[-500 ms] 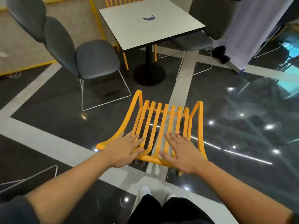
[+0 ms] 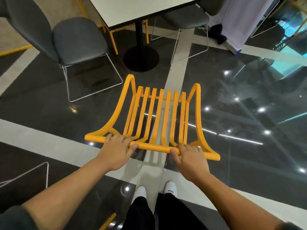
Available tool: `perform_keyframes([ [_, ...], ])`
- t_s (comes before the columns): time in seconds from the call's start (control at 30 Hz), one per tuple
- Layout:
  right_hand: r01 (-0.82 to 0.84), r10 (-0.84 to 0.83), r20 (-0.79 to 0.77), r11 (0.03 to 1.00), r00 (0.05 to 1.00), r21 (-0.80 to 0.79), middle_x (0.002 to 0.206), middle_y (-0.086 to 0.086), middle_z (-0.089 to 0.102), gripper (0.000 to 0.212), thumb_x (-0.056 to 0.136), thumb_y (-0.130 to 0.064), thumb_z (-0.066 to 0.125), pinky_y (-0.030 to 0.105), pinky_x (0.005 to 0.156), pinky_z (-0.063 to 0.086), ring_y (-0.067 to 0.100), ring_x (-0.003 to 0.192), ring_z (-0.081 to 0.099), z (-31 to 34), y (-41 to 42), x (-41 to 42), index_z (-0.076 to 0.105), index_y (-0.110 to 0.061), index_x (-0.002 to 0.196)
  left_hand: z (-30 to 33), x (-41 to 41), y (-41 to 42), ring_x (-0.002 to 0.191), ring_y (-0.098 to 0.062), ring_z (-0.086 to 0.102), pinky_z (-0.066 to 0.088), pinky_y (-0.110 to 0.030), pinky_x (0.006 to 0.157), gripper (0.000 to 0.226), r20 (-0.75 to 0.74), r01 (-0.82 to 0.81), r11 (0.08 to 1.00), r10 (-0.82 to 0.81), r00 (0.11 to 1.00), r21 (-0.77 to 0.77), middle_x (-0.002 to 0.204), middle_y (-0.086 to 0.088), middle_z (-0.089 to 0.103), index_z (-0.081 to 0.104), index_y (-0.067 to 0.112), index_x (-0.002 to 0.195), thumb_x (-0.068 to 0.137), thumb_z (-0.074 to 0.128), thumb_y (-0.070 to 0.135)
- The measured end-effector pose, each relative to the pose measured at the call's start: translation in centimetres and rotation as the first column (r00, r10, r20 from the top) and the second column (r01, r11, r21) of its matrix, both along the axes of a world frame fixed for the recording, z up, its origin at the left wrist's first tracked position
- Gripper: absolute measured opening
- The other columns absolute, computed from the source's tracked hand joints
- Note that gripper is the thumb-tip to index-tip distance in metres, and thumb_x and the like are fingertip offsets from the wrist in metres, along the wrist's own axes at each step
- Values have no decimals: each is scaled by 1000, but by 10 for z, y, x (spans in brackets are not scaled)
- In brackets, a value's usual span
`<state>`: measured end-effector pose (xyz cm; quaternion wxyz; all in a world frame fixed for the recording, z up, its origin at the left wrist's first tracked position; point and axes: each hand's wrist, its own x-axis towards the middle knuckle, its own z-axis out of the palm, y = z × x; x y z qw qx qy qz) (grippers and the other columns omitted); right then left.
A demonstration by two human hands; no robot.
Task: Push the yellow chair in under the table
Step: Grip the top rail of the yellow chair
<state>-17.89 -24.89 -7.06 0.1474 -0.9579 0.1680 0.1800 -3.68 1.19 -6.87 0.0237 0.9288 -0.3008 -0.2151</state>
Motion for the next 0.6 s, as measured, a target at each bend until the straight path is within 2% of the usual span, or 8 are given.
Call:
perform_keyframes([
  [0.13,115,-104,117,989,988,-93,99,-2,70,64,104,-63,16,48,106,40,26,100,62,-14,15,-1,66,-25,106,-15,-2,-3,108,-30,57,38,-54,106,71,79,-29,1000,28,996,9,114,-8,65,62,21,118,98,9,63],
  [0.23,184,-146,236,971,961,-150,88,1,68,58,105,-60,25,53,101,43,28,90,61,-27,25,-4,67,-21,97,-21,-7,-5,96,-33,56,40,-55,99,66,140,-25,1000,25,990,-5,102,-11,62,63,17,105,100,14,60],
  [0.47,220,-122,430,957,895,-188,73,-2,51,48,105,-55,37,46,83,43,23,72,49,-51,22,-7,61,-20,83,-30,-11,-3,81,-31,52,44,-53,84,56,298,-15,998,30,954,-53,88,-13,58,62,12,96,103,26,54],
  [0.6,214,-83,463,947,882,-238,73,-1,55,51,106,-57,34,46,82,42,23,72,51,-58,17,-5,62,-20,83,-36,-10,-5,81,-30,53,44,-52,82,55,336,-12,996,40,941,-84,88,-13,60,64,12,97,103,29,54],
])
